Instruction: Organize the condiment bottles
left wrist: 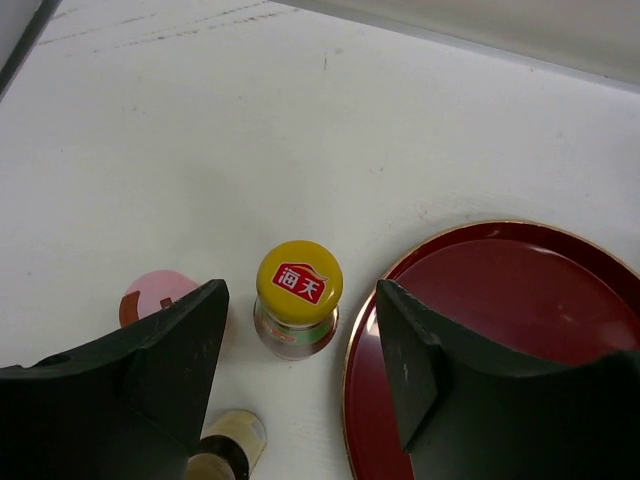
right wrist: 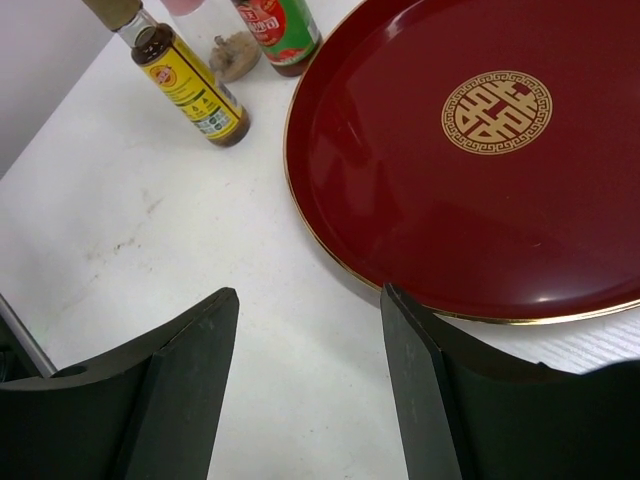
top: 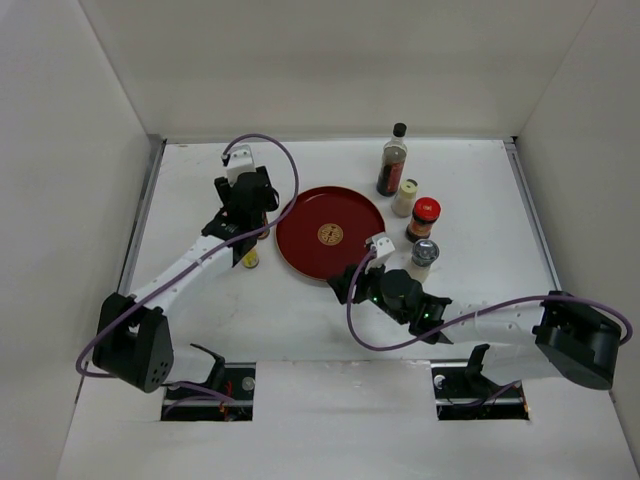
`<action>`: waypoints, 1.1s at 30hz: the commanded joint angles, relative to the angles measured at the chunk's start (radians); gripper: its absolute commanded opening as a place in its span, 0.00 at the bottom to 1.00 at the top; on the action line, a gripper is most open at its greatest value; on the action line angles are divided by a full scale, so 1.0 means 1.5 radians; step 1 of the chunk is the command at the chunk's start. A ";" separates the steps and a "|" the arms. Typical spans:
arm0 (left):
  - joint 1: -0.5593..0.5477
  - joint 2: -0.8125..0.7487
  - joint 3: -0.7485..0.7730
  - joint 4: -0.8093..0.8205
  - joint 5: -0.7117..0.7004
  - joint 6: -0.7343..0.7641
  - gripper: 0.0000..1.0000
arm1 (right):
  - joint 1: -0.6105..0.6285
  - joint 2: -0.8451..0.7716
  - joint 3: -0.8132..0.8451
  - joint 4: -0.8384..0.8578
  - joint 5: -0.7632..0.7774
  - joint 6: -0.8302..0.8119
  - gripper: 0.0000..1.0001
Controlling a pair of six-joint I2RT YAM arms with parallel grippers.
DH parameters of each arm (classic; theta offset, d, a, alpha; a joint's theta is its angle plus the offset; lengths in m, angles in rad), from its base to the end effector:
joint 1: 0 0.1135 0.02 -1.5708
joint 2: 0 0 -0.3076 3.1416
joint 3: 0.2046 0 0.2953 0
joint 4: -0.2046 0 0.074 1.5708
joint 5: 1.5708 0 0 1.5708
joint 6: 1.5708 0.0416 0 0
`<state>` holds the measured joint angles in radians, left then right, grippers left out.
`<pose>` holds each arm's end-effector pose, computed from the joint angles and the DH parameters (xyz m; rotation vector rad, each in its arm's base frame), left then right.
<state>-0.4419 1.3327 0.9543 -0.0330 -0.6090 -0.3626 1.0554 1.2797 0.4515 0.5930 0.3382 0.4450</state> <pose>0.3152 -0.1228 0.3181 -0.3097 1.8801 0.0613 0.1508 0.2382 0.2093 -0.3170 1.8319 0.7606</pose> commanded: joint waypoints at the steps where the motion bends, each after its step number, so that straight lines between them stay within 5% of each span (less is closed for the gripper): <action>1: 0.008 0.003 0.041 0.035 -0.007 0.014 0.59 | 0.006 0.011 0.018 0.042 -0.016 0.000 0.66; 17: 0.025 0.047 0.042 0.052 -0.003 0.019 0.42 | -0.011 0.004 0.011 0.037 -0.023 0.004 0.66; 27: 0.029 0.043 0.043 0.058 -0.005 0.016 0.16 | -0.011 -0.012 0.006 0.041 -0.022 0.005 0.66; 33: 0.027 -0.010 0.077 0.076 -0.021 0.021 0.14 | -0.016 -0.011 0.003 0.043 -0.024 0.007 0.66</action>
<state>-0.4065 1.4067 0.9833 0.0048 -0.6151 -0.3431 1.0397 1.2835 0.4515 0.5999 0.3141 0.4458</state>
